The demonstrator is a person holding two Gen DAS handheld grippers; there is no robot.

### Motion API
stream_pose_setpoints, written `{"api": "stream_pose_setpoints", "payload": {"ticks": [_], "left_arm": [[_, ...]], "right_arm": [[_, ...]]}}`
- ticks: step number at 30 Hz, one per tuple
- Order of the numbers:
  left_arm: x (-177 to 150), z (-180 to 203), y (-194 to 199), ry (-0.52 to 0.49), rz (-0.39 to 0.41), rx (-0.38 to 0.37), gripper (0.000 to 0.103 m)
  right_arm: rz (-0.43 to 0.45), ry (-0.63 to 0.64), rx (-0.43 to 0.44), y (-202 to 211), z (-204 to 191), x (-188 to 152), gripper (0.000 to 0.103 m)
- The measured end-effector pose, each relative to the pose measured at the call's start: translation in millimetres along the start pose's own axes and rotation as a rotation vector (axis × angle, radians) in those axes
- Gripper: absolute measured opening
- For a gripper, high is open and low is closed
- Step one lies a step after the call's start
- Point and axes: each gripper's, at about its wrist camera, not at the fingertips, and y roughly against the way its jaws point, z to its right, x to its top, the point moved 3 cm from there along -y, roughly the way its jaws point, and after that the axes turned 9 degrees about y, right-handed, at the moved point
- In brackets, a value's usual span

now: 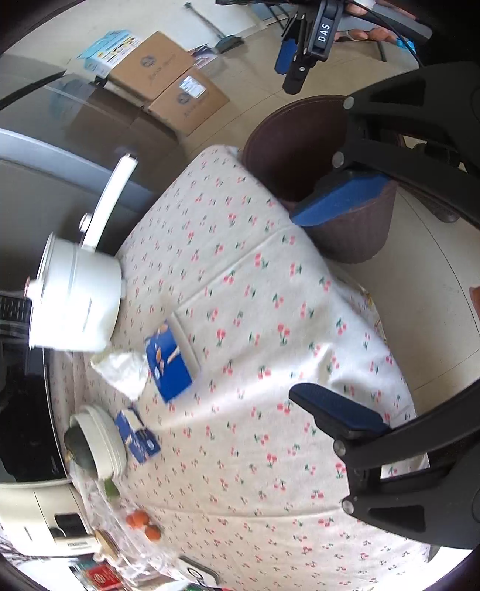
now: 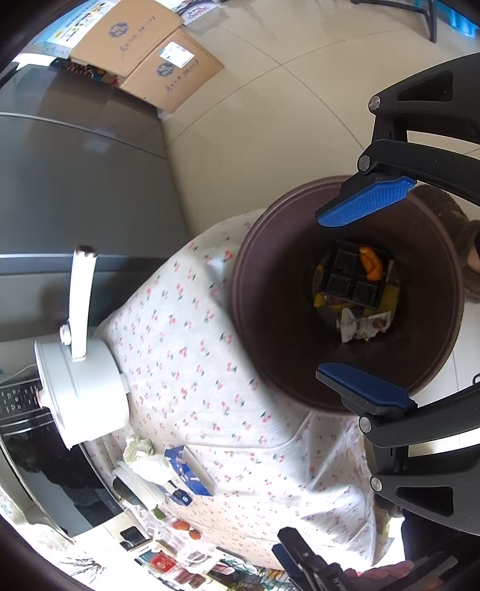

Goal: Collect trash
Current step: 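Reach the right tool to the blue almond box on the table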

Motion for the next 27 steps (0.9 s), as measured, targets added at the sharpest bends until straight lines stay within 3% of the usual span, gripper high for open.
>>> {"api": "stream_pose_setpoints", "payload": {"ticks": [12,17,22,27], "left_arm": [[29,-110,20,0.203,0.026,0.142,0.095],[41,-139,18,0.22,0.031,0.201,0.095],[52,-161,8,0.206,0.021,0.259,0.095],[60,-177,-2,0.258,-0.005,0.265,0.095]], "right_arm": [[-0.012,0.073,0.063,-22,-88,59,0.083],[-0.026,0.072,0.13,-41,-136,95,0.084],[0.008,0.191,0.139,-60,-192,132,0.089],[-0.029,0.111,0.198,-98,-217,152,0.089]]}}
